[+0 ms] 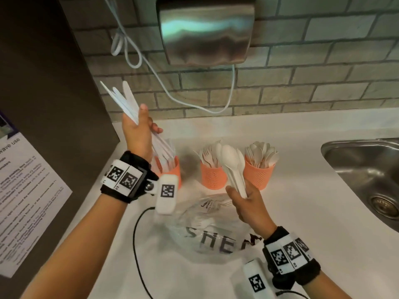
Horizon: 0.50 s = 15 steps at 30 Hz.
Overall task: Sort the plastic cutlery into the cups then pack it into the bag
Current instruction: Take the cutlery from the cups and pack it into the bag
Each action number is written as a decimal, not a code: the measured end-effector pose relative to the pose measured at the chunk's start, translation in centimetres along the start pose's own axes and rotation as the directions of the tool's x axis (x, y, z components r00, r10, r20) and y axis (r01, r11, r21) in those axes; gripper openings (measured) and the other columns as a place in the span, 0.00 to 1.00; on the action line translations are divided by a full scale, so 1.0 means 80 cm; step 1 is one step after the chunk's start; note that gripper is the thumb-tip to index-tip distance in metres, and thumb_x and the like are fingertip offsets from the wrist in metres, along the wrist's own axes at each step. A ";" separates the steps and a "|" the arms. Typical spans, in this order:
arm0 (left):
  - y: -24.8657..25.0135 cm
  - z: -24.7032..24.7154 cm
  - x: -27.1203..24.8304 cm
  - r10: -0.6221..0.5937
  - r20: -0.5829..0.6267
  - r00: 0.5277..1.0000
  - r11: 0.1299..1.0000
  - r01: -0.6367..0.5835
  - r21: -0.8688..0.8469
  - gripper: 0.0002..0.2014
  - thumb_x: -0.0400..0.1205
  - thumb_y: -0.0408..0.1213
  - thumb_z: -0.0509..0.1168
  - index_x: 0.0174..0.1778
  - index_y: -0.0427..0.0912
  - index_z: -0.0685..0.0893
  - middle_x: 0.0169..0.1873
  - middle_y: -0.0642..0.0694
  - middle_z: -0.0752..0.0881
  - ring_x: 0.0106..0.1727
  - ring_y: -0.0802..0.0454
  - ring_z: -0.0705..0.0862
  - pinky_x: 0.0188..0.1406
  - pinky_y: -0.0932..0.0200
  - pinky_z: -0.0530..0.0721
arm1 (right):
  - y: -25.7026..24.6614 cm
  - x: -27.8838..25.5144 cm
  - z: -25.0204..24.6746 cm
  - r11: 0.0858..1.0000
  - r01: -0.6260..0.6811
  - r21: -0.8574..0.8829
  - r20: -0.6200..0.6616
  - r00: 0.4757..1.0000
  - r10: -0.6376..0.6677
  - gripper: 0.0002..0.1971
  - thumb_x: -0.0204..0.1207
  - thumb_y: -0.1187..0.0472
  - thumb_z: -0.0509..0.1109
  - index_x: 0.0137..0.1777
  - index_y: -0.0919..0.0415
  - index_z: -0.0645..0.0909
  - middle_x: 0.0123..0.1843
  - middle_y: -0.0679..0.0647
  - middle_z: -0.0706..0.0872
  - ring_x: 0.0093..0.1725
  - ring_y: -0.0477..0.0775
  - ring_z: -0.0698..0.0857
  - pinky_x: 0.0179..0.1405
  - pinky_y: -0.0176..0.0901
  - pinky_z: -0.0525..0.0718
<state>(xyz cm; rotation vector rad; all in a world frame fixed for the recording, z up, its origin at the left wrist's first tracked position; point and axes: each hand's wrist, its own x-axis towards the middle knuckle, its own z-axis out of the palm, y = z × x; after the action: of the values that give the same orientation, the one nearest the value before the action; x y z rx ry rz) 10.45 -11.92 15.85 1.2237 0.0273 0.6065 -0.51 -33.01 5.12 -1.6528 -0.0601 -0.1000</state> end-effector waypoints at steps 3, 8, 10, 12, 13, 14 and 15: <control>-0.015 -0.022 0.025 0.140 0.069 0.988 0.965 -0.152 0.212 0.07 0.86 0.34 0.54 0.45 0.52 0.68 0.27 0.49 0.71 0.19 0.62 0.73 0.26 0.66 0.78 | -0.005 0.001 0.001 0.999 0.001 0.035 -0.006 1.000 -0.001 0.07 0.80 0.63 0.63 0.52 0.68 0.74 0.19 0.45 0.66 0.13 0.40 0.62 0.11 0.29 0.62; -0.070 -0.043 0.025 0.119 0.192 0.974 0.905 -0.186 0.382 0.03 0.87 0.38 0.53 0.49 0.50 0.68 0.26 0.48 0.72 0.22 0.64 0.74 0.31 0.64 0.79 | -0.006 0.004 -0.005 1.000 0.005 0.023 -0.023 1.000 -0.005 0.08 0.79 0.58 0.63 0.46 0.63 0.74 0.20 0.48 0.64 0.14 0.43 0.62 0.12 0.32 0.64; -0.090 -0.046 0.024 0.105 0.212 0.972 0.879 -0.191 0.437 0.04 0.87 0.40 0.53 0.53 0.44 0.67 0.26 0.49 0.73 0.23 0.65 0.75 0.32 0.67 0.78 | -0.008 0.006 -0.007 1.000 0.010 0.022 -0.026 1.000 -0.010 0.04 0.79 0.57 0.63 0.44 0.55 0.75 0.20 0.48 0.64 0.15 0.44 0.62 0.12 0.33 0.65; -0.104 -0.045 0.024 0.091 0.223 0.970 0.859 -0.190 0.476 0.07 0.87 0.42 0.53 0.54 0.43 0.67 0.26 0.49 0.73 0.22 0.65 0.75 0.30 0.71 0.78 | -0.009 0.007 -0.009 0.999 0.011 0.032 -0.034 0.999 -0.010 0.04 0.78 0.56 0.63 0.42 0.48 0.75 0.20 0.48 0.64 0.15 0.44 0.62 0.13 0.34 0.65; -0.109 -0.043 0.024 0.085 0.230 0.970 0.853 -0.190 0.485 0.07 0.87 0.42 0.53 0.54 0.43 0.67 0.26 0.49 0.73 0.22 0.64 0.76 0.28 0.72 0.77 | -0.009 0.006 -0.010 0.999 0.006 0.033 -0.036 0.999 -0.005 0.05 0.78 0.56 0.63 0.41 0.46 0.74 0.20 0.48 0.64 0.15 0.45 0.62 0.13 0.34 0.65; -0.112 -0.042 0.025 0.080 0.233 0.969 0.851 -0.188 0.490 0.07 0.86 0.43 0.53 0.54 0.43 0.67 0.26 0.48 0.73 0.23 0.62 0.76 0.27 0.71 0.77 | -0.010 0.006 -0.011 1.000 0.001 0.031 -0.037 0.999 0.000 0.05 0.77 0.55 0.63 0.41 0.45 0.74 0.20 0.48 0.64 0.15 0.45 0.62 0.13 0.34 0.65; -0.116 -0.041 0.026 0.077 0.235 0.969 0.854 -0.185 0.487 0.07 0.86 0.43 0.53 0.53 0.43 0.67 0.26 0.48 0.73 0.25 0.58 0.75 0.27 0.70 0.78 | -0.010 0.005 -0.012 1.000 -0.002 0.027 -0.038 0.999 0.003 0.04 0.77 0.55 0.63 0.41 0.45 0.74 0.20 0.48 0.64 0.15 0.45 0.62 0.13 0.34 0.65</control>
<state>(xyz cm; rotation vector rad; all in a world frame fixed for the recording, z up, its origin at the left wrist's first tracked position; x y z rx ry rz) 14.97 -10.07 7.11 1.8118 -0.0795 0.6068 -0.20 -33.92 6.04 -1.6236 -0.0304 -0.1280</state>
